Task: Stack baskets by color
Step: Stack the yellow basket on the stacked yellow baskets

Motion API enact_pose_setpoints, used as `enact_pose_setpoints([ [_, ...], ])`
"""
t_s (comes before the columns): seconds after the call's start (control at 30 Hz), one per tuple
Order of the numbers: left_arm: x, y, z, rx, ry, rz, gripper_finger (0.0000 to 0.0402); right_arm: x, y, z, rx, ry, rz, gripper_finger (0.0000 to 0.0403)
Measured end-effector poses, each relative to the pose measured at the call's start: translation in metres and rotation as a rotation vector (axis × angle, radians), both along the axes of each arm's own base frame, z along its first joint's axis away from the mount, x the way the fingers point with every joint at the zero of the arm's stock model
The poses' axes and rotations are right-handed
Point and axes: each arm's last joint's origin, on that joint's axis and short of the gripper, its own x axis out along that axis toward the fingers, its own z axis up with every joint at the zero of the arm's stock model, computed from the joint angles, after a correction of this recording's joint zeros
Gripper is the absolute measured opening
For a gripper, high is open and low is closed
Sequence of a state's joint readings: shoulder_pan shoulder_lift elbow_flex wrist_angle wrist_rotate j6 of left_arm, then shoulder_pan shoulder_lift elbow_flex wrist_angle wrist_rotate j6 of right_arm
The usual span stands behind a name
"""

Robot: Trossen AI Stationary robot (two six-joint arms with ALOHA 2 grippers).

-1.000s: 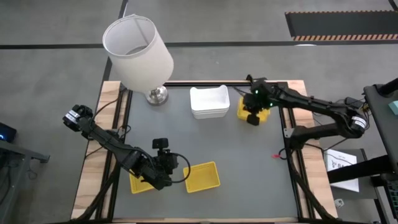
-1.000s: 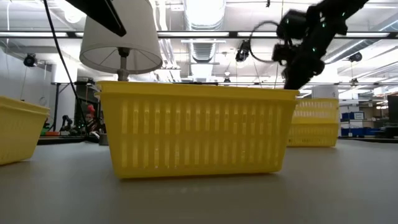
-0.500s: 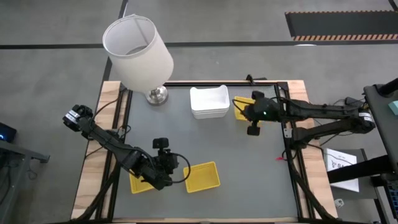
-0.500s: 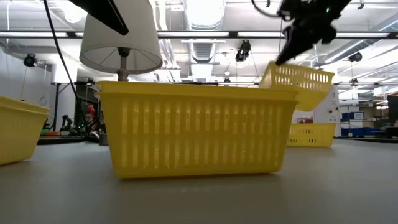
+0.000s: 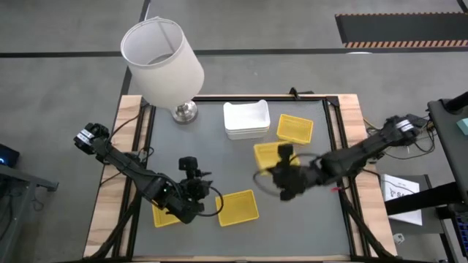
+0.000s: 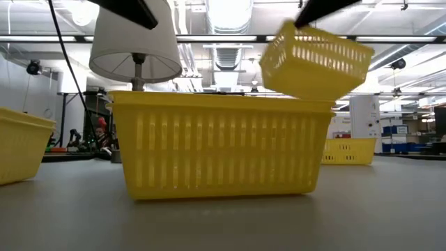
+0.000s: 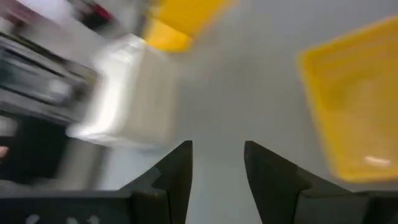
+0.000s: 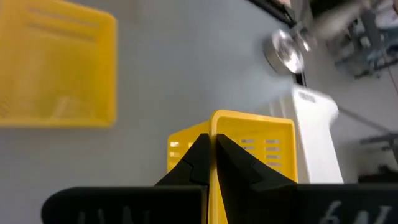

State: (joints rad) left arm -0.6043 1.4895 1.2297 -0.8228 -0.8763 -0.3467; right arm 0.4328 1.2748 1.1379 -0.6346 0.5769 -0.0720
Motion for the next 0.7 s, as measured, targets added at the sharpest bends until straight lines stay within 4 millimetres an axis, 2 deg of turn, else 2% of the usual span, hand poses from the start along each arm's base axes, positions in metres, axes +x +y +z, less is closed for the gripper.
enact_pose_setpoints([
  [0.2, -0.002, 0.005, 0.006, 0.336, -0.041, 0.046, 0.0129, 0.037, 0.060, 0.000, -0.100, 0.020, 0.061, 0.0008],
  [0.3, -0.005, 0.006, 0.011, 0.427, -0.074, 0.087, 0.0129, 0.053, 0.085, -0.001, -0.155, 0.035, 0.064, 0.0008],
  [0.43, -0.020, 0.005, 0.008, 0.406, -0.086, 0.086, 0.0129, 0.071, 0.113, -0.007, -0.184, 0.052, 0.067, 0.0008],
  [0.57, -0.041, 0.000, -0.005, 0.363, -0.150, 0.078, 0.0129, 0.089, 0.138, -0.009, -0.181, 0.036, 0.085, 0.0008],
  [0.7, -0.053, -0.002, -0.017, 0.356, -0.201, 0.078, 0.0129, 0.107, 0.162, -0.010, -0.183, 0.012, 0.122, 0.0008],
])
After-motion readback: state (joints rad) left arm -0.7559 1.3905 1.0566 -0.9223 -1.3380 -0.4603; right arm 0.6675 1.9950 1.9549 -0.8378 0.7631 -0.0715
